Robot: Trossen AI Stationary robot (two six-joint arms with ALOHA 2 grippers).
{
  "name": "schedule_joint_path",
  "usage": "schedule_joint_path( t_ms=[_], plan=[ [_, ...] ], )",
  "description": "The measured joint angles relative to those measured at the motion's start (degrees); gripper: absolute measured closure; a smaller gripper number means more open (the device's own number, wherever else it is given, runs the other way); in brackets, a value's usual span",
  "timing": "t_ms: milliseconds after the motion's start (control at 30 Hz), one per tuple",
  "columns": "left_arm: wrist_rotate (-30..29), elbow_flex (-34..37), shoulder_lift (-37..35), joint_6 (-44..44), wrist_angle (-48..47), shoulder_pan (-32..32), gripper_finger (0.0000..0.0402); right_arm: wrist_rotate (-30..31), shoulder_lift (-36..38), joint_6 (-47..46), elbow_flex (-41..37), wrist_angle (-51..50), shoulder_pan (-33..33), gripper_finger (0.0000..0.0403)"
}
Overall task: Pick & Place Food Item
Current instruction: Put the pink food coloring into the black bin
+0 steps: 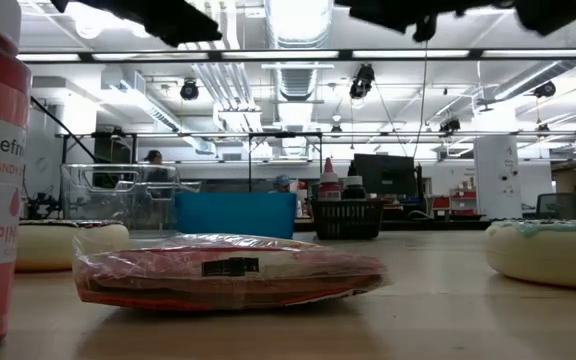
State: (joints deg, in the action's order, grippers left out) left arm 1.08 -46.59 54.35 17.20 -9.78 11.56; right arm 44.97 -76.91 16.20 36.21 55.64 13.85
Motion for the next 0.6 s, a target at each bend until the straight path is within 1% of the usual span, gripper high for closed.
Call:
schedule_joint_path(
  t_ms=[133, 200, 267, 333, 433, 533, 600],
  plan=[
    [0.31, 0.00, 0.00, -3.96, -3.33, -0.07, 0.0163, 0.00, 6.32, -5.57, 0.02, -10.82, 4.48, 0.0191],
    [3.17, -0.46, 0.00, -7.08, -5.09, -0.07, 0.0163, 0.02, 8.41, -9.10, 0.00, -14.90, 6.06, 0.0191],
    [6.69, -1.67, 0.23, -8.11, -8.76, -0.10, 0.0163, 0.01, 9.75, -11.57, 0.00, -18.08, 7.27, 0.0191],
    [8.54, -3.06, 0.75, -9.10, -12.18, -0.44, 0.0163, 0.02, 10.40, -13.19, 0.00, -20.11, 7.93, 0.0190],
    [8.81, -5.50, 2.55, -10.66, -15.77, -1.43, 0.0163, 0.01, 10.45, -14.66, 0.00, -21.68, 8.17, 0.0190],
    [9.03, -7.45, 4.64, -11.06, -17.72, -3.47, 0.0163, 0.04, 9.52, -15.05, 0.00, -22.76, 8.15, 0.0191],
    [10.35, -9.03, 6.29, -11.19, -19.34, -5.42, 0.0163, 0.04, 8.57, -15.14, 0.00, -22.75, 8.15, 0.0191]
  ],
)
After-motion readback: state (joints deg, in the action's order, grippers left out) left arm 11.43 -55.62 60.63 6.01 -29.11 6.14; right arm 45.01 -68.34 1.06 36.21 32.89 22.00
